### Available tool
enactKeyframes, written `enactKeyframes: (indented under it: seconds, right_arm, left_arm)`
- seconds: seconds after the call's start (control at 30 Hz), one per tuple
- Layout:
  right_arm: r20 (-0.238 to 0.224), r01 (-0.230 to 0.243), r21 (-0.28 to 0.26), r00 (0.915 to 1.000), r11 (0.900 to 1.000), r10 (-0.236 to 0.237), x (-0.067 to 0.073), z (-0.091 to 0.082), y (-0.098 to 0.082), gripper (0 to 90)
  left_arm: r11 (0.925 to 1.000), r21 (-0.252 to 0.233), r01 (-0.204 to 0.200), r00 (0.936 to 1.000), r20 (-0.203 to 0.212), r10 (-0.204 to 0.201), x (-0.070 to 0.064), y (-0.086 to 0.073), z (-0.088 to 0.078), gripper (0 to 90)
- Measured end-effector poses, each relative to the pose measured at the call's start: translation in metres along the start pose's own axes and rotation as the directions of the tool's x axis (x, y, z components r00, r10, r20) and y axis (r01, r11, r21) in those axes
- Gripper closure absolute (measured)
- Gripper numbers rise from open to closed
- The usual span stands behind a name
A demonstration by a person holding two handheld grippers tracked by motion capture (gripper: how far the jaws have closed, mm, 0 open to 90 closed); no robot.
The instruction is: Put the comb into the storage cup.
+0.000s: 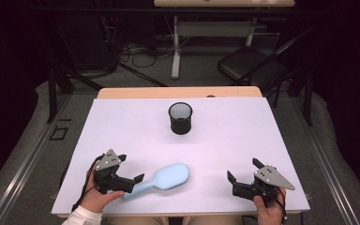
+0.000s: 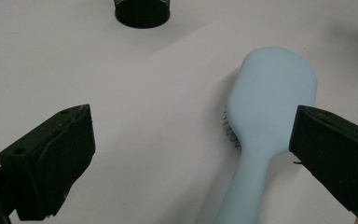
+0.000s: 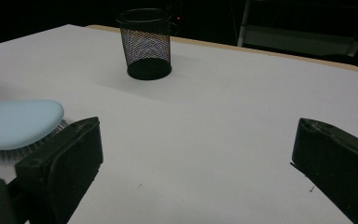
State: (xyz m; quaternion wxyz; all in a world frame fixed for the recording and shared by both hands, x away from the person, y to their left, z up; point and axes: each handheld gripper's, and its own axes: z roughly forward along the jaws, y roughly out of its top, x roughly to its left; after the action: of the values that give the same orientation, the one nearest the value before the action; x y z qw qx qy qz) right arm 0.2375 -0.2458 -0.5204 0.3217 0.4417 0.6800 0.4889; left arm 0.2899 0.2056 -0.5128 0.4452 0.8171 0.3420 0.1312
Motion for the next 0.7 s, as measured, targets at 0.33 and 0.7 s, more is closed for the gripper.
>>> enactKeyframes:
  seconds: [0.33,0.7]
  right_arm:
    - [-0.001,0.001,0.003,1.0000,1.000,-0.001,0.000,0.000,0.000,1.4]
    - [-0.003,0.005,0.003,1.0000,1.000,-0.005,0.000,0.001,0.000,1.4]
  left_arm:
    - [0.9989,0.029,-0.038,0.9992,0.007,0.038,-0.004,0.007,0.000,0.6]
    - [0.9950,0.081,-0.058,0.9983,0.007,0.058,-0.005,0.013,-0.001,0.6]
